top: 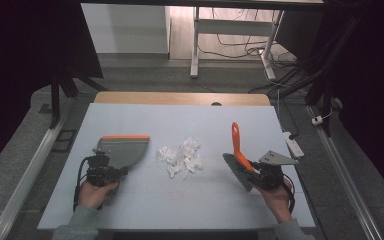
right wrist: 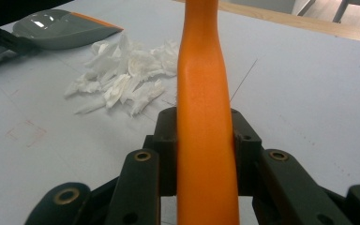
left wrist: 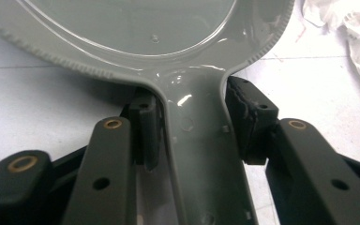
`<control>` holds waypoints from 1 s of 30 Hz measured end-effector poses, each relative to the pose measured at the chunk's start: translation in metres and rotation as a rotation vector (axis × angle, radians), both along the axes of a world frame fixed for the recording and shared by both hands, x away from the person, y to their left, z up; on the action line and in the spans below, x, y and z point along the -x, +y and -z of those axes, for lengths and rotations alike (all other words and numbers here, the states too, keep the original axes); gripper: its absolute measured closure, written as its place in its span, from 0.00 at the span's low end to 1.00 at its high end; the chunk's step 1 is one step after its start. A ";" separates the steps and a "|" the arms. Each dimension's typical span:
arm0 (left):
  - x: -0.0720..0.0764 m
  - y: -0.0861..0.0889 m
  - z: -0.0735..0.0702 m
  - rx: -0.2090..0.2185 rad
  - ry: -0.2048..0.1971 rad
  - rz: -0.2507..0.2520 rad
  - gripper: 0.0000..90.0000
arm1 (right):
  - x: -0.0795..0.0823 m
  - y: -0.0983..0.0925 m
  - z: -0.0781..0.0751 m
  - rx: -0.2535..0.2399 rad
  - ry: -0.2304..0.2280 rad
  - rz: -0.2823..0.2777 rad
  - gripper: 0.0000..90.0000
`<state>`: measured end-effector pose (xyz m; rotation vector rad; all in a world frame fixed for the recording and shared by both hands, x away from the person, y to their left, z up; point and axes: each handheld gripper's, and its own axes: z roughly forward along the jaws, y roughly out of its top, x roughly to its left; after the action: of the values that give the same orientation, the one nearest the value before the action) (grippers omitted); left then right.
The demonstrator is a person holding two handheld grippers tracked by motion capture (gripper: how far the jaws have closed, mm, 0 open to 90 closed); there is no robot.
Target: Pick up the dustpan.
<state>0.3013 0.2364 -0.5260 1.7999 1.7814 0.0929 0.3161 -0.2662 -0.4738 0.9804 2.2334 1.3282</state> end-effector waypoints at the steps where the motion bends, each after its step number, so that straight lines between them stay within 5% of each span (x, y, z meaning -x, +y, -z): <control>1: 0.000 0.001 0.000 0.000 -0.003 -0.004 0.66 | 0.000 0.000 0.000 0.001 0.000 0.000 0.78; 17: 0.005 0.004 0.000 -0.023 -0.065 -0.003 0.69 | 0.000 0.001 0.001 0.009 0.001 -0.004 0.78; 30: 0.007 0.006 -0.002 -0.030 -0.111 0.047 0.69 | 0.000 0.002 0.002 0.017 0.000 -0.003 0.78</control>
<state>0.2939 0.2421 -0.5235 1.8200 1.6677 0.1975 0.3161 -0.2640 -0.4757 0.9710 2.2435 1.3089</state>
